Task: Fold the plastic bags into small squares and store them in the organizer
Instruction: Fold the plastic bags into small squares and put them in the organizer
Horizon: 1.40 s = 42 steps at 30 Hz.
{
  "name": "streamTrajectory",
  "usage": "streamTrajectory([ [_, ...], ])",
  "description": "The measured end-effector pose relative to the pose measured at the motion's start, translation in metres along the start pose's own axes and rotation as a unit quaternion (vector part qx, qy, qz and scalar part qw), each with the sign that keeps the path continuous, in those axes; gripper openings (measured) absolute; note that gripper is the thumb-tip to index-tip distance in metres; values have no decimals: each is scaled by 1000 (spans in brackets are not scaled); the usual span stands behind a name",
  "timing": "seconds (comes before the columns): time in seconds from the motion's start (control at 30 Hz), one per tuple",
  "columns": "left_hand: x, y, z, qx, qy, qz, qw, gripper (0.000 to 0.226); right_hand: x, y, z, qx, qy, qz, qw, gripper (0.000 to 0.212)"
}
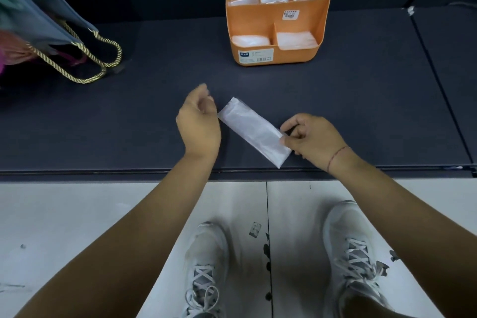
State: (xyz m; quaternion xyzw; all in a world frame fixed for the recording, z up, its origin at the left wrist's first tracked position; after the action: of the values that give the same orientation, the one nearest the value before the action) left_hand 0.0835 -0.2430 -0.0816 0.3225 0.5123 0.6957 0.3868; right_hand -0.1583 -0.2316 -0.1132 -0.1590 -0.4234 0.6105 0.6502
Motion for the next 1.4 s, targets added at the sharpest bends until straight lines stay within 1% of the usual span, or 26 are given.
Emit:
streamTrajectory([
  [0.03,13,19,-1,-68,-4,-104,992,32,0,0,0,2,-1,-1,1000,13],
  [0.07,30,31,-12,-110,-48,-196,973,35,1,-1,1,3,-4,0,1000,13],
  [0.1,49,35,-30,-139,-127,-261,947,39,1,-2,1,4,-8,2,1000,14],
  [0.13,70,31,-48,-167,-211,-304,914,46,2,-4,1,0,-14,3,1000,13],
  [0.17,88,21,-62,-201,-278,-329,880,57,4,-5,2,-9,-21,4,1000,12],
  [0.2,102,10,-69,-235,-320,-346,850,68,6,-7,2,-23,-28,2,999,12],
  [0.23,111,0,-72,-265,-339,-355,830,77,8,-6,4,-42,-35,-6,999,13],
  [0.3,116,-13,-70,-298,-347,-359,813,86,15,-2,4,-96,-55,-37,993,16],
  [0.37,115,-19,-66,-301,-341,-360,814,85,26,3,1,-166,-84,-73,980,19],
  [0.4,115,-19,-64,-297,-332,-365,818,80,32,4,-1,-194,-100,-86,972,20],
  [0.5,116,-13,-56,-251,-299,-376,840,53,52,1,-4,-216,-149,-91,961,21],
  [0.53,116,-12,-54,-238,-296,-369,848,48,57,-2,-2,-206,-160,-75,962,24],
  [0.57,116,-11,-53,-230,-296,-360,854,47,60,-7,3,-183,-161,-40,969,31],
  [0.63,116,-12,-50,-226,-297,-350,859,47,59,-19,15,-111,-143,61,982,54],
  [0.67,116,-11,-50,-226,-297,-348,860,47,57,-24,17,-81,-142,102,981,63],
  [0.7,116,-10,-50,-223,-296,-347,861,47,53,-28,14,-60,-149,128,979,67],
  [0.77,115,-9,-50,-215,-293,-344,866,46,44,-31,4,-21,-152,161,975,63],
  [0.8,115,-8,-49,-210,-289,-342,869,46,38,-33,-2,-8,-141,175,974,56],
  [0.87,115,-8,-47,-201,-282,-334,877,45,30,-35,-9,-18,-101,187,977,36],
  [0.97,112,-9,-45,-182,-281,-312,889,43,19,-30,-7,-47,-46,157,985,18],
  [1.07,103,-16,-39,-158,-259,-251,919,42,14,-28,-5,-66,-54,125,989,5],
  [1.13,98,-18,-32,-161,-217,-231,935,39,13,-30,-9,-64,-72,102,990,7],
  [1.2,95,-18,-24,-186,-159,-242,939,39,9,-30,-12,-45,-71,77,993,14],
  [1.27,91,-20,-16,-214,-115,-226,943,39,2,-29,-11,-34,-49,52,997,18],
  [1.33,85,-22,-8,-219,-84,-190,954,31,-5,-26,-10,-24,-19,25,999,15],
  [1.4,82,-23,-3,-228,-64,-171,956,23,-10,-26,-11,2,3,7,1000,13],
])
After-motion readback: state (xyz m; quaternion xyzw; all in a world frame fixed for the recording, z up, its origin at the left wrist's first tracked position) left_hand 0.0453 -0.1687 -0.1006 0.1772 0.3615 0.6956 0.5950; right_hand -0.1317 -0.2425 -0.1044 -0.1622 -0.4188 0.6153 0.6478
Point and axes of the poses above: each hand's wrist, its own x-axis away from the middle knuckle, its own z-axis out of the back of the hand, y = z × x, the point moved 9 cm from there along -x, towards the middle knuckle, and after that the axes turned 6 degrees about x, right-handed, at the moved point
